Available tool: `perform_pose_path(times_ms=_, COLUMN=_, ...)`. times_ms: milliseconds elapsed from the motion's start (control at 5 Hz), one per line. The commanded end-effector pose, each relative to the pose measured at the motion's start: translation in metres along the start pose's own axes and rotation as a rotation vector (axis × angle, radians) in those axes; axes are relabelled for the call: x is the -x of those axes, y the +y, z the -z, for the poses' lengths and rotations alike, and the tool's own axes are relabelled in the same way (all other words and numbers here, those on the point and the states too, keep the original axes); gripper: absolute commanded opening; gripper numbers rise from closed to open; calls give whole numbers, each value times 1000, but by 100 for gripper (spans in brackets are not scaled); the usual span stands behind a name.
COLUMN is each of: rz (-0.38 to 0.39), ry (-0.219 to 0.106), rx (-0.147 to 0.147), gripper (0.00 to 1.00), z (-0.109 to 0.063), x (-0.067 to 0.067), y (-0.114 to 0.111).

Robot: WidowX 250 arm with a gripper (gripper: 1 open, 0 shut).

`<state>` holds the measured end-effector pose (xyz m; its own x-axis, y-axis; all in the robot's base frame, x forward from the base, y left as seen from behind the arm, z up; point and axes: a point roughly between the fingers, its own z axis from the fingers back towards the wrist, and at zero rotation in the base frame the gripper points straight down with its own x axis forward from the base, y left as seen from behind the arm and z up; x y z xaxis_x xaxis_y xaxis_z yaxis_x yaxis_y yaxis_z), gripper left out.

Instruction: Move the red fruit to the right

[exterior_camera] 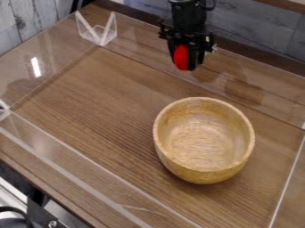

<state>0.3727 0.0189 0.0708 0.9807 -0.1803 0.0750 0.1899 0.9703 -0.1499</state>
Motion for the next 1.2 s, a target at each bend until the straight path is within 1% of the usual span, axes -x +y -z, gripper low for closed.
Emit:
perform_pose_path(times_ms=0, rz=79, ry=-71, rx=-22, gripper=0, z=-24, x=-4, y=-1)
perform_pose_path(times_ms=400, rz=164, ry=-63, rx=-17, gripper=0, z=-21, x=-5, y=-7)
perform_pose_path(times_ms=600, rz=143, ry=-68, rx=-22, gripper=0, z=-19, x=-8, y=-24)
perform_pose_path(times_ms=800, rz=123, ry=-68, rx=-29, gripper=0, z=-18, x=-11, y=-36)
perform_pose_path(times_ms=1000, rz=92, ry=-74, rx=-36, gripper=100, z=-24, x=-9, y=-22)
